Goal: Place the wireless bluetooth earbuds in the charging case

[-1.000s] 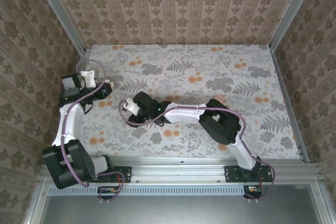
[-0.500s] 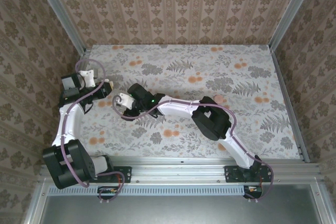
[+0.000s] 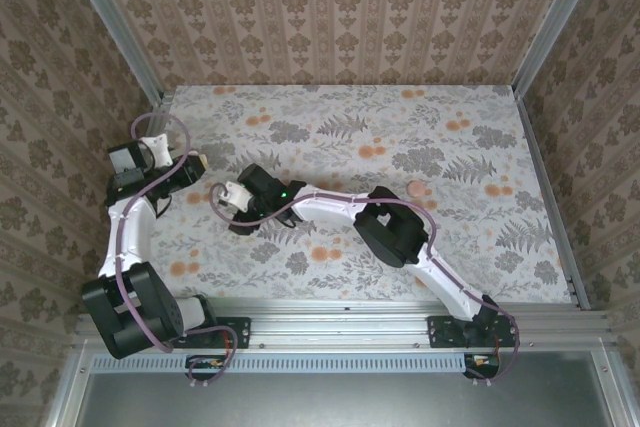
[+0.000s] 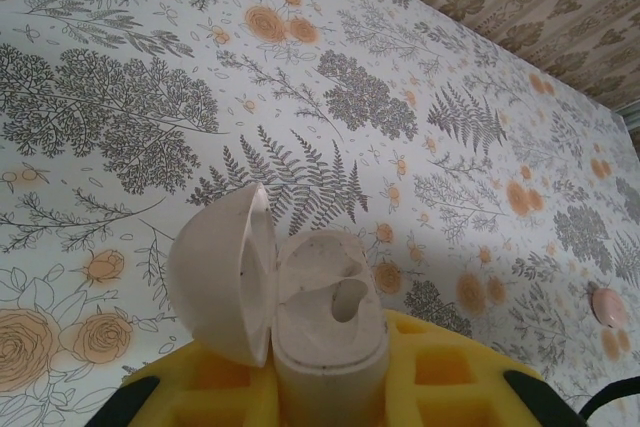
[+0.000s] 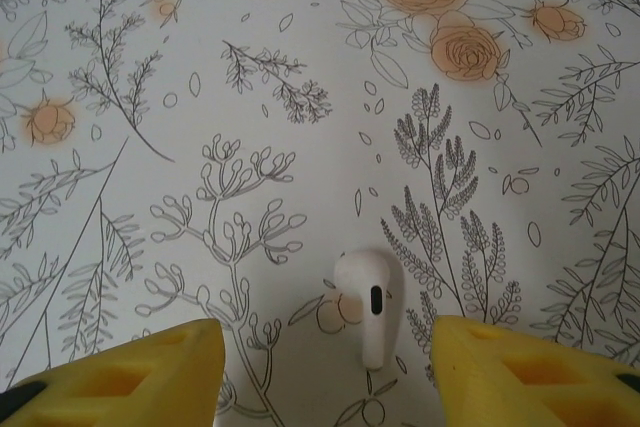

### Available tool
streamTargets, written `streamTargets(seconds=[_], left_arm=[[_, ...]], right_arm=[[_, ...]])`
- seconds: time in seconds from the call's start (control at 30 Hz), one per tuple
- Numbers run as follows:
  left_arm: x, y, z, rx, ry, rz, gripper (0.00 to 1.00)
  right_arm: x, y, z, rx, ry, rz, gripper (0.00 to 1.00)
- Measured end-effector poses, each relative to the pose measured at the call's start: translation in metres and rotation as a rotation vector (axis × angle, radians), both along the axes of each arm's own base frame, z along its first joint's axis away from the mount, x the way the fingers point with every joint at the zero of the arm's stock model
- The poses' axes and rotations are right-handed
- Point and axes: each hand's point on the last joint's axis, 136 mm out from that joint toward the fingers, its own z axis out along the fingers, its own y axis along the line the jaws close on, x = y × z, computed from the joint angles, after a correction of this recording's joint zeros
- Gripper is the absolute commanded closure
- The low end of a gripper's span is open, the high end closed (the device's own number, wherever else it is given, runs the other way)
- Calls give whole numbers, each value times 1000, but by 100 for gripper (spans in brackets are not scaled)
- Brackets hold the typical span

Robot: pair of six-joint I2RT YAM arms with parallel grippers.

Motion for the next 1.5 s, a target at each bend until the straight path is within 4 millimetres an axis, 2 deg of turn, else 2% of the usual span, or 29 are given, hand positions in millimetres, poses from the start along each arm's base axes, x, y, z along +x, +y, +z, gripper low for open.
streamTargets(seconds=[0.37, 0.53, 0.7, 0.83, 1.0, 1.17, 1.5], left_arm=[[1, 0, 3, -3, -4, 3, 87], [3, 1, 3, -3, -2, 5, 87], [6, 2, 7, -3, -8, 7, 87], [7, 3, 8, -3, -8, 7, 87], [7, 3, 8, -3, -6, 8, 87], [7, 3, 8, -4, -6, 8, 87], [4, -7, -1, -11, 22, -8, 87]], right_arm=[[5, 10, -6, 13, 26, -37, 44], [8, 15, -16, 5, 32, -40, 46], [11, 18, -16, 2, 28, -43, 54], [11, 16, -18, -12, 29, -44, 64], [10, 13, -22, -10, 21, -49, 68], [-3, -9, -22, -25, 25, -53, 69], [-37, -70, -25, -100, 60, -96, 70]])
